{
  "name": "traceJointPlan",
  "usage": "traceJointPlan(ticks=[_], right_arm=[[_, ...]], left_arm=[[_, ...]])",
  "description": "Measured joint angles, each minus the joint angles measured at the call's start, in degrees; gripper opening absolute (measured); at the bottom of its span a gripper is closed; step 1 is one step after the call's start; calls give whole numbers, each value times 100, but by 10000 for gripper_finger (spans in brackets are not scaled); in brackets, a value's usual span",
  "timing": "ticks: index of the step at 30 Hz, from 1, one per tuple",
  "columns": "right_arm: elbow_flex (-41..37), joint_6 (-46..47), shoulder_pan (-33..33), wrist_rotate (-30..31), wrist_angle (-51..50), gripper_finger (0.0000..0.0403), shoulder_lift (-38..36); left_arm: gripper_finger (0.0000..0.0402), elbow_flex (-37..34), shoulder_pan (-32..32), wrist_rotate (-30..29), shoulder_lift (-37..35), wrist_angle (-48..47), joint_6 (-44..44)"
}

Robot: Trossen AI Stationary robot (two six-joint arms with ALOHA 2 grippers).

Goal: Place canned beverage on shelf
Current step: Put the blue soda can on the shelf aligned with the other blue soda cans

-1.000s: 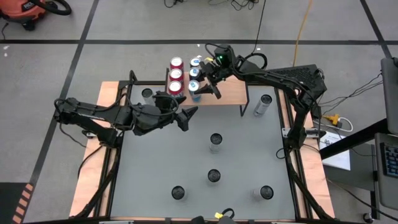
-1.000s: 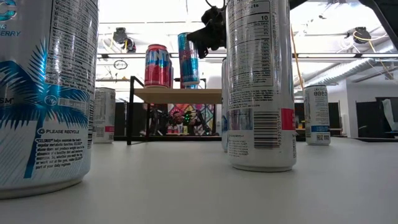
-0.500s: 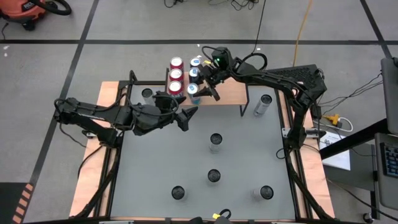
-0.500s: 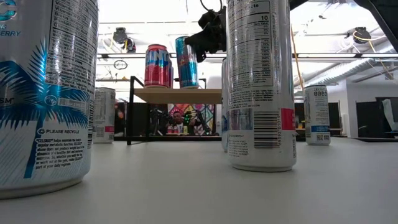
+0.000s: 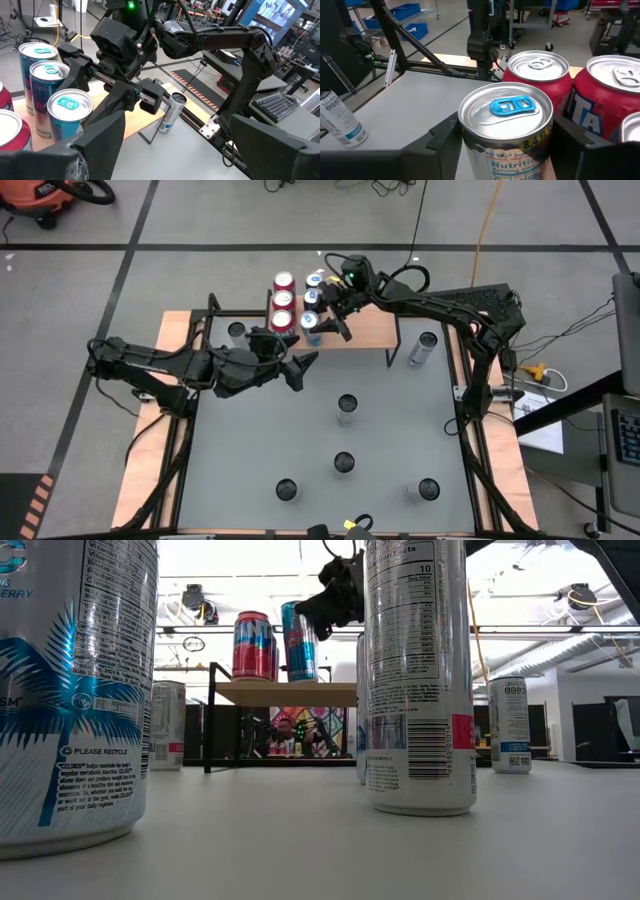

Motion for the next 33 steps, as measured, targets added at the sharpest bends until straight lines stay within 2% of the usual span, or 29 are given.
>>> traceJointPlan(ticks=[10, 22, 33], right_arm=[[0, 26, -26, 124, -33, 254, -4], [0, 26, -52, 198, -44, 258, -23], [-4, 165, -69, 472, -34, 276, -393]], left_arm=[[358, 0, 2, -2, -2, 0, -2], [358, 0, 1, 7, -2, 0, -2], [358, 0, 1, 11, 0, 2, -2]])
